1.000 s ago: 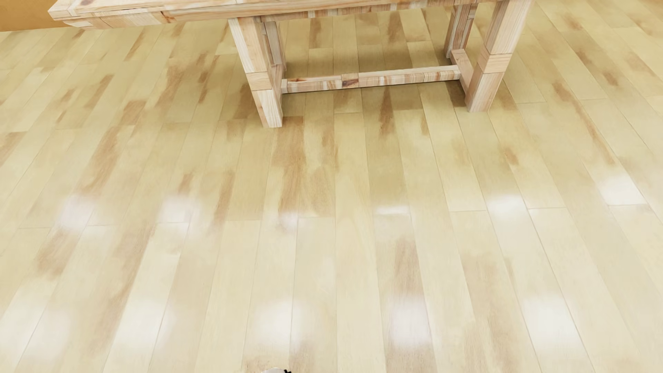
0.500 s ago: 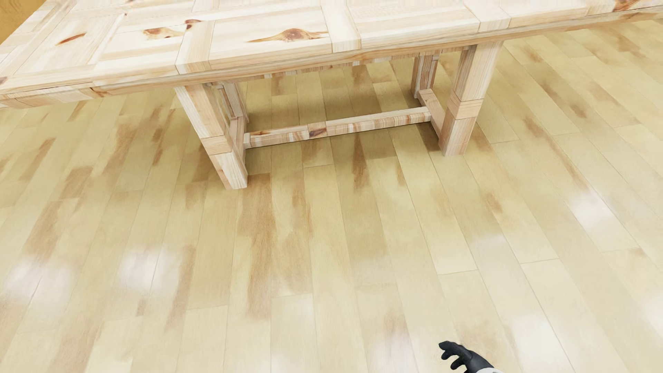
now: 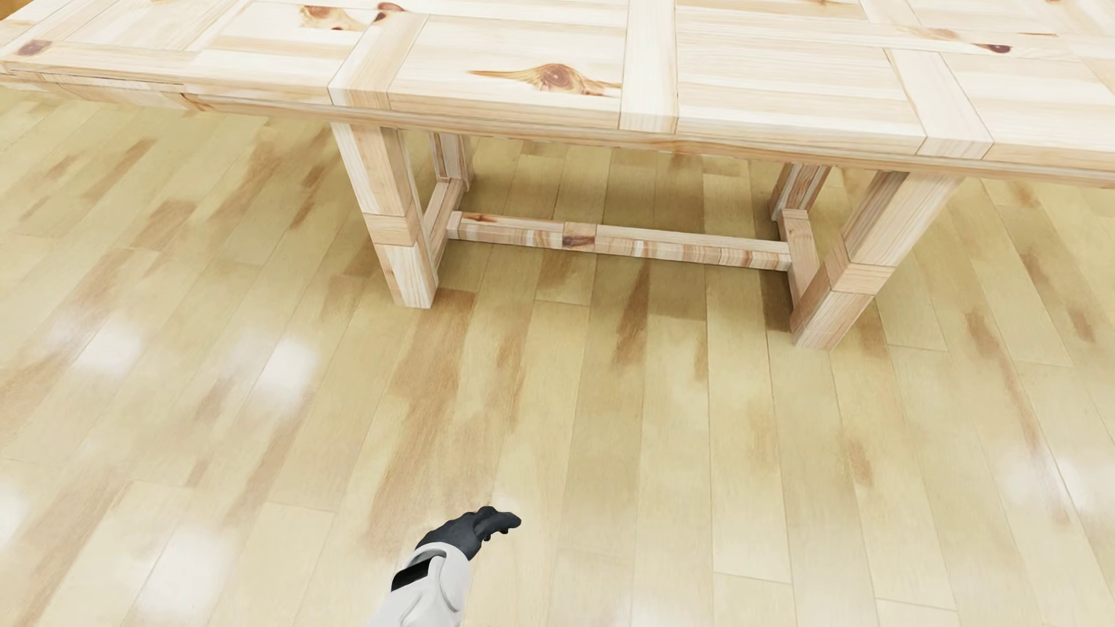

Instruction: Move towards table

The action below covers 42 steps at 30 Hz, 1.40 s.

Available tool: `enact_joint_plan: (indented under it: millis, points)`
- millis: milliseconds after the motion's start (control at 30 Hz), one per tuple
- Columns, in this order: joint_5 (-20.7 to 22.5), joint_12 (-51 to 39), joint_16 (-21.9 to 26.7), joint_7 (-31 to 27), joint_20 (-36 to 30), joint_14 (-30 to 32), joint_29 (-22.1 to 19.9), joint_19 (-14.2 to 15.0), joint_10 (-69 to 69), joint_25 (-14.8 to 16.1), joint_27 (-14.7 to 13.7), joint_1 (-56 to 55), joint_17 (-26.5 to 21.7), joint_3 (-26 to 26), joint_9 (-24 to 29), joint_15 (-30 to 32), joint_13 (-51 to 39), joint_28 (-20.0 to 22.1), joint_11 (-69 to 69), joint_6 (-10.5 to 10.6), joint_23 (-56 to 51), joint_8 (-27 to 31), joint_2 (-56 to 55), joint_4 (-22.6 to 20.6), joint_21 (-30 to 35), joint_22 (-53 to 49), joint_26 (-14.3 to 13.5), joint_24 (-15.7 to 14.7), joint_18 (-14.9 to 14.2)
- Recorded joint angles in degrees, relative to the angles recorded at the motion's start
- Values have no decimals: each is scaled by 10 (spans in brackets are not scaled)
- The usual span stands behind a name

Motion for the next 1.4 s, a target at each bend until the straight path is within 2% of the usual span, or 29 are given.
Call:
enact_joint_plan:
  millis: [33, 67, 100, 167, 200, 233, 300, 333, 367, 433, 500, 567, 600, 667, 700, 733, 767, 833, 900, 933, 1000, 1067, 1133, 1233, 1333, 1367, 1400]
  points:
    - [9, 3, 8, 15, -16, 5, -22, -2, 35, 3, -8, -21, -8, 0, 2, -2, -12, -30, -10, 9, -16, -9, 12, 21, -1, 18, 1, 11, -4]
    - [20, 12, 15, 30, -17, -1, -42, -5, 64, 13, -14, -38, -14, 2, 4, -1, -29, -50, -25, 18, -30, -14, 24, 37, -6, 37, 12, 11, 9]
    - [33, 25, 19, 40, -8, -8, -53, -7, 87, 25, -20, -53, -20, 4, 5, 2, -46, -51, -44, 26, -42, -17, 38, 48, -13, 54, 29, 5, 27]
    - [59, 60, 31, 52, 17, -20, -80, -8, 110, 59, -15, -77, -17, 11, 4, 11, -85, 6, -87, 42, -74, -18, 64, 57, -37, 79, 62, -7, 47]
    - [69, 79, 39, 51, 26, -28, -92, -7, 107, 74, -33, -85, -18, 15, 1, 15, -88, 30, -107, 50, -89, -17, 75, 47, -50, 90, 71, -16, 60]
    - [77, 102, 46, 46, 40, -32, -104, -4, 89, 87, -49, -88, -18, 18, -1, 18, -96, 32, -121, 57, -103, -10, 81, 30, -56, 95, 76, -34, 57]
    - [91, 153, 57, 16, 67, -31, -112, 3, 0, 95, -70, -77, -16, 25, -8, 19, -112, 1, -137, 68, -118, 9, 84, -15, -46, 84, 78, -69, 34]
    - [95, 184, 63, 12, 79, -8, -110, 6, -75, 93, -76, -55, -16, 28, -12, 24, -118, -18, -150, 73, -121, 21, 85, -32, -40, 73, 71, -84, 69]
    - [100, 212, 65, 44, 92, -27, -104, 10, -122, 91, -77, -28, -13, 28, -15, 25, -123, -26, -153, 76, -119, 34, 82, -22, -33, 65, 69, -96, 102]
    - [105, 239, 52, 90, 91, -40, -98, 19, -190, 84, -66, 17, -6, 31, -21, 32, -127, -25, -161, 80, -102, 61, 82, -14, -21, 72, 82, -93, 115]
    - [94, 225, 40, 108, 56, -32, -100, 27, -215, 85, -49, 30, 9, 31, -23, 27, -111, -55, -154, 75, -82, 75, 75, -23, -34, 101, 94, -67, 118]
    - [74, 196, 35, 115, 27, -36, -87, 37, -219, 85, -35, 31, 26, 28, -22, 6, -85, -98, -132, 66, -59, 81, 65, -41, -53, 103, 92, -43, 121]
    - [59, 179, 29, 121, 26, -42, -77, 43, -217, 78, -32, 31, 26, 27, -19, -8, -75, -95, -99, 62, -45, 87, 49, -52, -55, 93, 90, -40, 127]
    - [28, 153, 17, 133, 42, -56, -63, 58, -202, 54, -15, 33, 20, 28, -13, -10, -61, -40, 13, 52, -16, 111, -5, -70, -54, 67, 74, -40, 136]
    - [20, 143, 11, 142, 49, -63, -70, 75, -194, 51, -8, 35, 22, 29, -10, 6, -60, -11, 70, 46, -3, 131, -36, -74, -60, 53, 69, -39, 139]
    - [16, 131, 6, 151, 51, -67, -72, 107, -189, 52, 1, 39, 19, 30, -8, 19, -55, 10, 113, 40, 7, 155, -59, -76, -68, 44, 60, -38, 140]
    - [12, 115, 7, 156, 45, -68, -71, 122, -188, 55, 7, 42, 20, 30, -8, 11, -54, 17, 133, 35, 14, 172, -73, -79, -75, 36, 50, -34, 141]
    - [-5, 78, 16, 157, 26, -62, -65, 90, -206, 72, 5, 56, 26, 29, -11, -10, -49, 7, 82, 26, 14, 167, -58, -83, -91, 30, 33, -28, 141]
    - [-12, 40, 30, 149, 0, -49, -58, 86, -237, 62, -1, 74, 27, 25, -18, 31, -44, -14, -50, 19, 7, 134, -7, -85, -80, 34, 29, -17, 140]
    - [-10, 24, 36, 144, -8, -47, -57, 65, -241, 56, -2, 78, 26, 24, -21, 27, -44, -20, -82, 16, 5, 123, 14, -86, -72, 34, 28, -15, 138]
    - [2, 16, 42, 143, 2, -43, -52, 62, -251, 45, -1, 88, 26, 23, -26, 44, -54, -4, -136, 12, 6, 112, 46, -79, -54, 27, 36, -21, 135]
    - [15, 36, 35, 148, 37, -40, -45, 66, -258, 33, -1, 96, 22, 25, -28, 60, -70, 26, -166, 14, 7, 112, 61, -67, -32, 12, 38, -43, 131]
    - [26, 62, 29, 154, 51, -38, -44, 64, -265, 28, -14, 102, 18, 26, -29, 63, -80, 35, -179, 15, -5, 113, 68, -58, -13, 5, 35, -56, 127]
    - [31, 96, 23, 159, 18, -38, -61, 57, -265, 44, -20, 105, 25, 28, -30, 54, -89, 8, -162, 14, -21, 121, 60, -52, -11, 33, 39, -50, 123]
    - [31, 118, 16, 157, -35, -38, -54, 51, -261, 47, -26, 101, 20, 28, -30, 44, -87, -42, -146, 13, -26, 121, 51, -51, 3, 86, 55, -33, 120]
    - [30, 126, 9, 155, -31, -38, -51, 49, -260, 49, -26, 99, 19, 28, -29, 40, -84, -50, -140, 13, -27, 119, 48, -52, 3, 100, 62, -47, 118]
    - [28, 136, -5, 151, 2, -37, -49, 47, -259, 48, -22, 96, 19, 29, -28, 36, -84, -38, -132, 12, -26, 117, 44, -53, 2, 102, 79, -88, 116]
